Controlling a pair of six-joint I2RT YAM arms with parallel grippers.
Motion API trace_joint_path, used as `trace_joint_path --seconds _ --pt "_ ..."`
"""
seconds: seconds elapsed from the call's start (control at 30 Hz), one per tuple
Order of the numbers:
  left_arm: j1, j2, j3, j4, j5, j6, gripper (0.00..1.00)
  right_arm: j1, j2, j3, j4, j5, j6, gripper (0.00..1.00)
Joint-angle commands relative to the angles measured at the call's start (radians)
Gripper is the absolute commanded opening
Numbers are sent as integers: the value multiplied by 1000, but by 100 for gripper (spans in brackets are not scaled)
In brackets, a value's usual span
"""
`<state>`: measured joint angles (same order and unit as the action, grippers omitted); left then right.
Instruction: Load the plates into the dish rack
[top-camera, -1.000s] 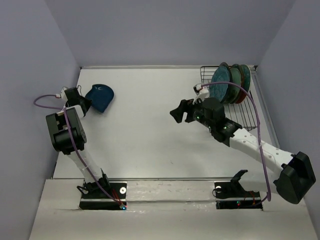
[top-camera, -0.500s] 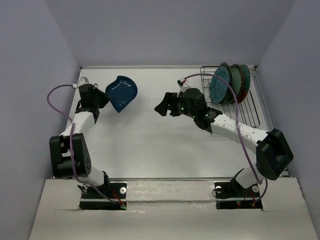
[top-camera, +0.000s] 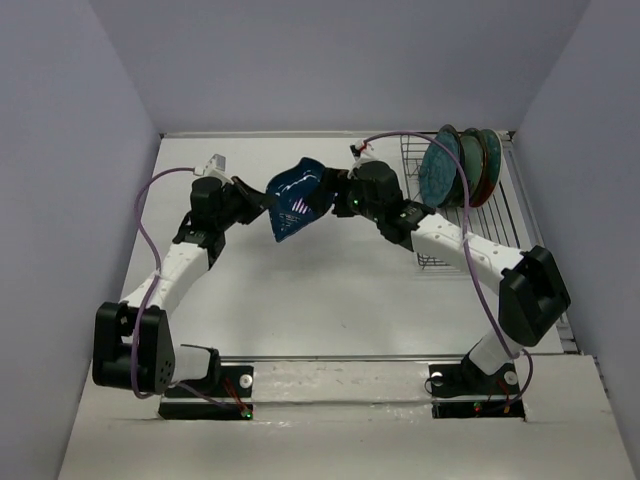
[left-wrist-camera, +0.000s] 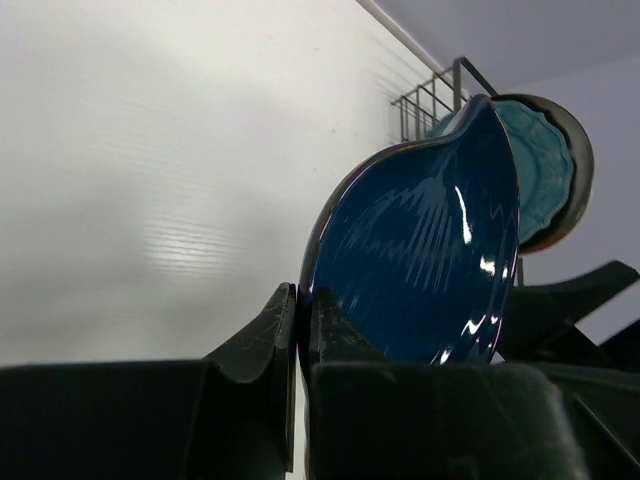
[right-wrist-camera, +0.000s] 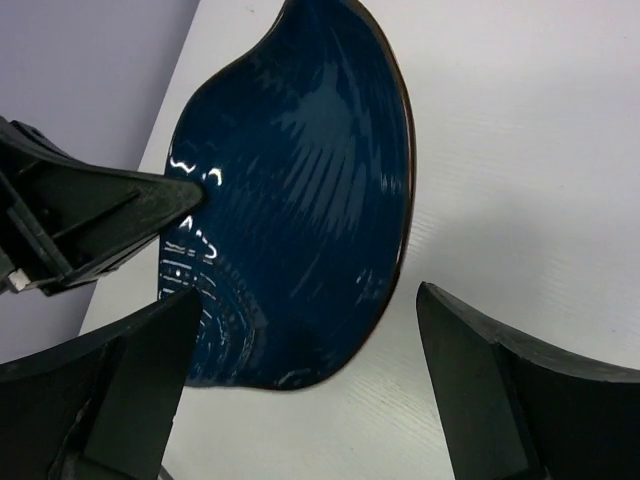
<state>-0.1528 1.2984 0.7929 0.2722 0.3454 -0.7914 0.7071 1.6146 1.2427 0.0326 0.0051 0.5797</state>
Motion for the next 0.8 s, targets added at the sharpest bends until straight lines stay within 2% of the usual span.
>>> trace_joint_path --seconds 0.0,0.07,0.1,0.2,0.23,0.27,0.3,0.33,0.37,0.43,0.5,0.67,0.73,0.77 --pt "-37 -123 -18 170 96 -74 6 -9 -5 -2 -5 76 26 92" --pt "-54 -164 -37 188 92 -84 6 -18 -19 -44 7 87 49 89" --pt "-59 -174 -43 194 95 -88 6 -18 -22 -57 22 75 51 85" --pt "-80 -191 -55 197 110 -89 6 -18 -42 -94 61 39 55 54" --pt "-82 -198 -66 197 110 -89 6 -18 -68 -106 72 36 54 27" --pt "-85 -205 -72 197 107 -86 13 -18 -85 -127 85 47 54 13" --pt "-85 -218 -81 197 109 -75 21 -18 -119 -135 85 53 45 7" --pt "-85 -225 -86 197 115 -68 31 -27 -136 -138 81 58 28 7" --pt "-85 -228 -87 194 125 -59 53 -28 -154 -140 72 67 13 7" --pt "-88 -234 -71 127 161 -8 71 -52 -200 -117 -1 107 -33 7" --pt "-90 -246 -49 52 172 47 79 -86 -222 -59 -77 136 -102 7" --pt "-91 -362 -14 -180 130 272 99 -291 -277 93 -320 161 -240 7" --pt "-91 -430 -23 -247 116 325 99 -320 -268 200 -422 255 -340 7" --pt "-90 -474 -32 -261 113 366 99 -321 -243 236 -450 388 -377 7"
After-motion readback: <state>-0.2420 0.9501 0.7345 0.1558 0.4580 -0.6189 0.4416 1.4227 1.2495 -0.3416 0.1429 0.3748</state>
